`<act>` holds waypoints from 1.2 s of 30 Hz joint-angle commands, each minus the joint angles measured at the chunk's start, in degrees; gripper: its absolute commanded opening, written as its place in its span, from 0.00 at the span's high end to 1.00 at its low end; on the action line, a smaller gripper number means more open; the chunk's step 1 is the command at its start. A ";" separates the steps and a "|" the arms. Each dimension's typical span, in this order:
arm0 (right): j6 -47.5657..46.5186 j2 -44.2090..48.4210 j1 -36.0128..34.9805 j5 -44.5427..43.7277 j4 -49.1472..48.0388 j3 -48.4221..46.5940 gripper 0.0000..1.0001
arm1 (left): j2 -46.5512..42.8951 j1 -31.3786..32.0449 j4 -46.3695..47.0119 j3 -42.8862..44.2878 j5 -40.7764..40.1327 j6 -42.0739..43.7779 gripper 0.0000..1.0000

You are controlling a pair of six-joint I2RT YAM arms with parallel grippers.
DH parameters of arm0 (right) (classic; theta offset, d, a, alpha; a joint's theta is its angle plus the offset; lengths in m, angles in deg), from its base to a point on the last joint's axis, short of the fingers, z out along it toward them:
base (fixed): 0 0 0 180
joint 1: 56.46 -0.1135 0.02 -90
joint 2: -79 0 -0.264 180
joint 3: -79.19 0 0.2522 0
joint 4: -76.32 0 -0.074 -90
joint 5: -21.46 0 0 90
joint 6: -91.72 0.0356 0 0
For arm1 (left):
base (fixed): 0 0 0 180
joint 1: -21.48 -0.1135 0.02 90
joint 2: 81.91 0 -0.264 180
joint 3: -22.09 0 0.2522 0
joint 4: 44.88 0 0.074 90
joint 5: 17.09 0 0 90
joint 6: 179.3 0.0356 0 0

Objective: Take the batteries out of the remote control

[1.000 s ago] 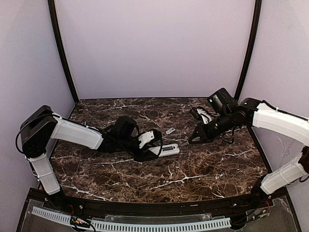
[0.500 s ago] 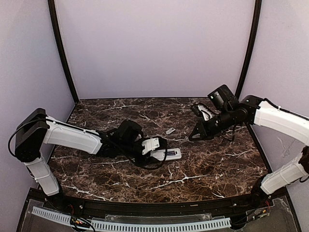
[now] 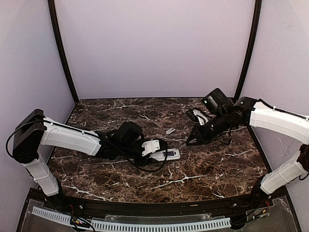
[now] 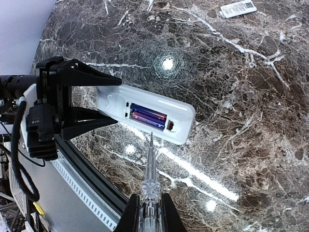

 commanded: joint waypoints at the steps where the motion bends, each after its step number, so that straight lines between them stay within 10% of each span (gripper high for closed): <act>1: 0.94 -1.46 -1.43 -2.07 0.09 -1.14 1.00 | -3.10 0.09 -0.30 -0.89 0.58 -0.83 1.00; 36: 3.72 -8.50 -5.11 -6.98 -0.57 -4.18 1.00 | -1.65 2.15 -2.25 0.80 -3.07 -0.67 1.00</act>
